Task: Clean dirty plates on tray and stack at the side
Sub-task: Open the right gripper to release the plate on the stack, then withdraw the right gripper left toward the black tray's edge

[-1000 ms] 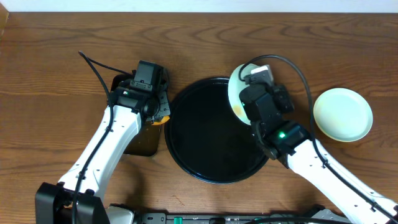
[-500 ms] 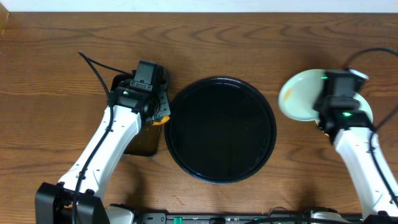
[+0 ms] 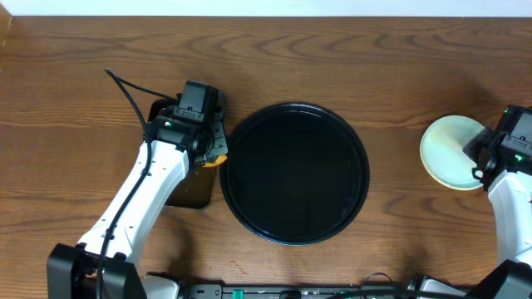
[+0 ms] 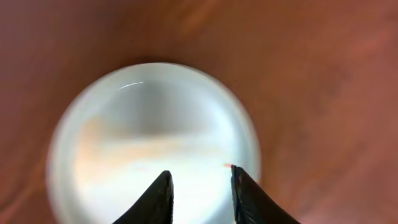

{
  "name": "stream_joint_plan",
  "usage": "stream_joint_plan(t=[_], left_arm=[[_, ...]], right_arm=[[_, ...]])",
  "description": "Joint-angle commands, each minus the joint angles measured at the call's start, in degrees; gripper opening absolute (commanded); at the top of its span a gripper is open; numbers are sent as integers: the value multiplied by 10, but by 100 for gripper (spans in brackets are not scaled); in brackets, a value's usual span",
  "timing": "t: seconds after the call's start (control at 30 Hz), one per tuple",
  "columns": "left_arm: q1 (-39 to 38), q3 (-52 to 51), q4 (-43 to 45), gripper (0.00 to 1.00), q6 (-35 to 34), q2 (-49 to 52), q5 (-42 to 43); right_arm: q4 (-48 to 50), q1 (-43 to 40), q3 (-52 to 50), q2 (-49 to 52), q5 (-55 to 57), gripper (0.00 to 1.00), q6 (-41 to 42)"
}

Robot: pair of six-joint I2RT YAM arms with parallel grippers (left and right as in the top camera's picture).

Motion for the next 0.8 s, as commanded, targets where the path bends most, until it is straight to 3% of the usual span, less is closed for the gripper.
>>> stream_joint_plan(t=[0.0, 0.1, 0.27, 0.47, 0.77], left_arm=[[2, -2, -6, 8, 3, -5, -3], [2, -2, -8, 8, 3, -5, -3], [3, -2, -10, 9, 3, -5, -51], [3, -2, -15, 8, 3, -5, -64], [3, -2, -19, 8, 3, -5, -64]], right_arm=[[1, 20, 9, 1, -284, 33, -98], [-36, 82, 9, 1, -372, 26, -160], [-58, 230, 9, 15, -332, 24, -222], [-39, 319, 9, 98, -262, 15, -201], [19, 335, 9, 214, -156, 12, -106]])
